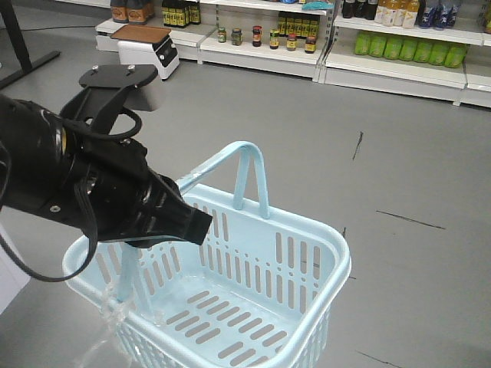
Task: Pick three apples into basket with both arms
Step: 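Turn the base with the basket held toward another fruit table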
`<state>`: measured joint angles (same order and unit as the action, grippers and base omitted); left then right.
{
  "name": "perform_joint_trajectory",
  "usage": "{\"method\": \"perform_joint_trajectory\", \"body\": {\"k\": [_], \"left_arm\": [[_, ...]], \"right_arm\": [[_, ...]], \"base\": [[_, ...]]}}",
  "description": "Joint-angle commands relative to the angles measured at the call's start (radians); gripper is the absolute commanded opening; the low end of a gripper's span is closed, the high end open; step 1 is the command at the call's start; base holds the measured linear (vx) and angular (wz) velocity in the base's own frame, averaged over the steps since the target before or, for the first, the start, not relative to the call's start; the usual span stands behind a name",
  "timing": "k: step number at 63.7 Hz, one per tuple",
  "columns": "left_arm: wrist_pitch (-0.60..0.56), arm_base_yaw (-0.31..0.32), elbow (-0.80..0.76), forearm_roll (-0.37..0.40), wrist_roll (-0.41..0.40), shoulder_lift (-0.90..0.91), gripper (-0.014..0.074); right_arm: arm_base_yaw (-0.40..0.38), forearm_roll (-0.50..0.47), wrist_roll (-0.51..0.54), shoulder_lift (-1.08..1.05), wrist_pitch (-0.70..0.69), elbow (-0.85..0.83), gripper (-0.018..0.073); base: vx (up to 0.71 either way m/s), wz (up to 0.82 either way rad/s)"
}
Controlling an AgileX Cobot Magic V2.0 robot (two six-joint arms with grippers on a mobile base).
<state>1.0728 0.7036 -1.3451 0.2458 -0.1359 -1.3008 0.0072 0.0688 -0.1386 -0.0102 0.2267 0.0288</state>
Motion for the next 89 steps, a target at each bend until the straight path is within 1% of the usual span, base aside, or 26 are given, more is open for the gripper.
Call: {"method": "perform_joint_trajectory", "body": {"k": [1,22,66,89], "left_arm": [[-0.059,0.006,-0.03,0.026,-0.008,0.034,-0.0008],[-0.059,0.006,-0.03,0.026,-0.008,0.034,-0.0008],[-0.059,0.006,-0.03,0.026,-0.008,0.034,-0.0008],[-0.059,0.006,-0.03,0.026,-0.008,0.034,-0.0008]], "right_arm": [[-0.007,0.009,0.006,-0.011,-0.072,0.013,-0.0004],[-0.007,0.009,0.006,-0.011,-0.072,0.013,-0.0004],[-0.007,0.009,0.006,-0.011,-0.072,0.013,-0.0004],[-0.007,0.009,0.006,-0.011,-0.072,0.013,-0.0004]], "base": [[0.22,-0.08],[0.24,-0.21],[0.24,-0.36],[0.23,-0.18]]}}
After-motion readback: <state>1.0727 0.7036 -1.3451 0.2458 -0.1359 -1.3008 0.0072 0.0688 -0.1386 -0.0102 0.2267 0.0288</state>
